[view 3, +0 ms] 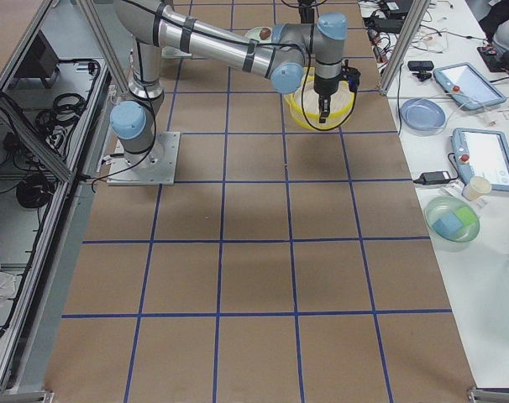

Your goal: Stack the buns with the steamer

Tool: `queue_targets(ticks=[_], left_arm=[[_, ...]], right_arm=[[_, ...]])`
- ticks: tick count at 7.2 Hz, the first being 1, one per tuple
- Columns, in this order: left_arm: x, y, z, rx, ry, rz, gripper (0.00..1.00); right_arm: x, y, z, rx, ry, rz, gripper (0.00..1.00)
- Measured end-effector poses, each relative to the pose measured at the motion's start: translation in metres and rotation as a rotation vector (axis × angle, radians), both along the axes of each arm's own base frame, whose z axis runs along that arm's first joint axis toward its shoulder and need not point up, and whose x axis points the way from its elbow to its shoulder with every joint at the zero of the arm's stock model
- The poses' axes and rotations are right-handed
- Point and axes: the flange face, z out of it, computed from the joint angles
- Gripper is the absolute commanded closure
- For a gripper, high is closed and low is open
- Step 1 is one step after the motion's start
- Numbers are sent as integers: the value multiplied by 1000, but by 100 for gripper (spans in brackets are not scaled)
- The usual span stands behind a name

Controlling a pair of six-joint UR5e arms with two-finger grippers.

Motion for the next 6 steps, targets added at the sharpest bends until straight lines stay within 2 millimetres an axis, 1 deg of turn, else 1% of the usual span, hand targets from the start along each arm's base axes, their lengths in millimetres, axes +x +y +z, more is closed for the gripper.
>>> queue_targets(ticks=[1, 2, 3, 4, 5, 6], left_arm=[[27, 9, -7, 52, -48, -20, 0], [50, 22, -25, 111, -72, -32, 0], [74, 36, -49, 173, -89, -36, 1], [96, 48, -72, 231, -105, -52, 1], [108, 55, -92, 280, -105, -75, 0], [113, 59, -109, 319, -98, -88, 0]], right_arm=[[46, 4, -10, 0, -16, -44, 100], [85, 8, -26, 12, -27, -80, 100], [112, 10, -41, 17, -35, -108, 100], [126, 9, -51, 14, -40, -124, 100], [137, 10, -59, 15, -42, -132, 100], [148, 12, -63, 17, -44, -143, 100]])
